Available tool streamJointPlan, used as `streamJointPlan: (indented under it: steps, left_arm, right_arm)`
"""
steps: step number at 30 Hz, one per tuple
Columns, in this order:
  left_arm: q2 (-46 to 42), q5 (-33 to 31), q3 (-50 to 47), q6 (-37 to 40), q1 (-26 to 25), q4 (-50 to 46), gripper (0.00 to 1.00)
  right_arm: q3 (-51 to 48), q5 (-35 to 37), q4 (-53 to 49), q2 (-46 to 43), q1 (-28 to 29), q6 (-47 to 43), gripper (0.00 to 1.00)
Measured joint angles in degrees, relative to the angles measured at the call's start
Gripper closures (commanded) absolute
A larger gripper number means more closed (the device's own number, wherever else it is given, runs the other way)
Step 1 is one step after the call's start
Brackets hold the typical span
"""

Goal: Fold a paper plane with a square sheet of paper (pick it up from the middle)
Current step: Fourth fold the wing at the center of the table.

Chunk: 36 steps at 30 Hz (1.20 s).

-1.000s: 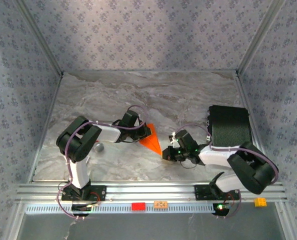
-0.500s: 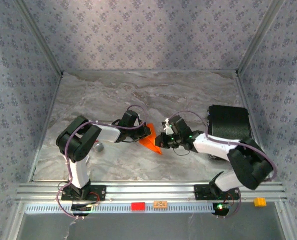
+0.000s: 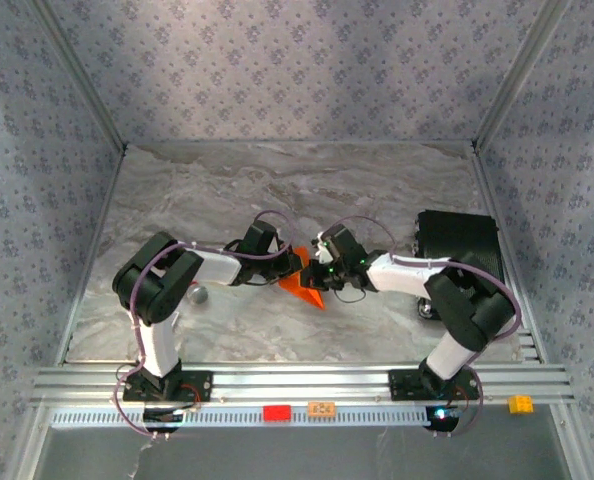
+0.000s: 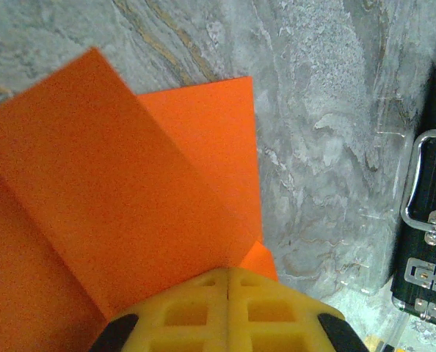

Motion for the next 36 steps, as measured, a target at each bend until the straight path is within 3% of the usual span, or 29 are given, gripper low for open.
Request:
streamJointPlan:
  steps: [22, 32, 36]
  left_arm:
    - [0.0, 0.17, 0.02, 0.04, 0.09, 0.0, 0.96]
    - [-1.25, 0.37, 0.85, 2.16, 0.35, -2.97, 0.87]
    - [-4.11, 0.17, 1.2, 3.52, 0.33, -5.66, 0.89]
  right_arm:
    - [-6.91, 0.57, 6.01, 0.76, -1.2, 0.9, 0.95]
    - [-9.97, -0.13, 11.56, 0.39, -1.49, 2.56, 0.98]
    - [-10.32, -0.33, 12.37, 0.39, -1.57, 2.97, 0.98]
